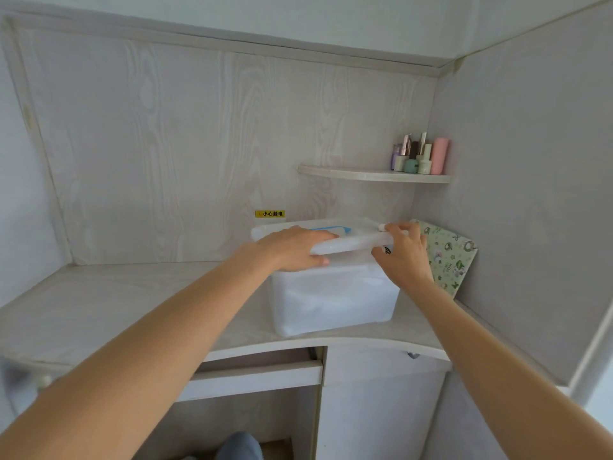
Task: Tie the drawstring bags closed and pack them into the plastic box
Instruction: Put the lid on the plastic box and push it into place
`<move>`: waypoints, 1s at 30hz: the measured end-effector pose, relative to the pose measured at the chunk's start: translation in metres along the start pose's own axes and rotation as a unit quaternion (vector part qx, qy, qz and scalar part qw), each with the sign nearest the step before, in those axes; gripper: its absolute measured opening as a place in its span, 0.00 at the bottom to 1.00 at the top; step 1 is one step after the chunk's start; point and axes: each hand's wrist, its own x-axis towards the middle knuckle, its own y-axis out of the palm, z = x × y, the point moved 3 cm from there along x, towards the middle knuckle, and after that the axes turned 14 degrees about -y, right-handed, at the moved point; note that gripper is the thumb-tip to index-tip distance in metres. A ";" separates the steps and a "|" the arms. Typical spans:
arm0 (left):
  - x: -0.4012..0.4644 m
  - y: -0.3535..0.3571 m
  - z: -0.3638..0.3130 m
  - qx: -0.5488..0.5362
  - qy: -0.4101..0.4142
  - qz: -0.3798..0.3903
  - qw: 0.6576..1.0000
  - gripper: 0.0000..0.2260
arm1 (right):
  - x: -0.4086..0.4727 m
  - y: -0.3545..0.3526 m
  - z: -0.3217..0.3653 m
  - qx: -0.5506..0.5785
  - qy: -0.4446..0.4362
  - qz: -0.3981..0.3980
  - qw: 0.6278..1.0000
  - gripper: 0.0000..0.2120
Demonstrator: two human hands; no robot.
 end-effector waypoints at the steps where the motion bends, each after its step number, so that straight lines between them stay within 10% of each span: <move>1: -0.001 0.001 0.000 0.008 0.001 0.003 1.000 0.24 | -0.003 0.000 -0.001 -0.011 0.007 0.008 1.000 0.24; 24: -0.005 0.003 -0.001 0.008 0.008 0.049 0.999 0.23 | 0.007 -0.002 -0.006 0.051 0.117 -0.025 0.992 0.09; 30: 0.006 0.015 -0.003 0.020 -0.018 0.030 0.999 0.27 | 0.008 0.001 -0.011 0.070 0.113 -0.020 0.991 0.19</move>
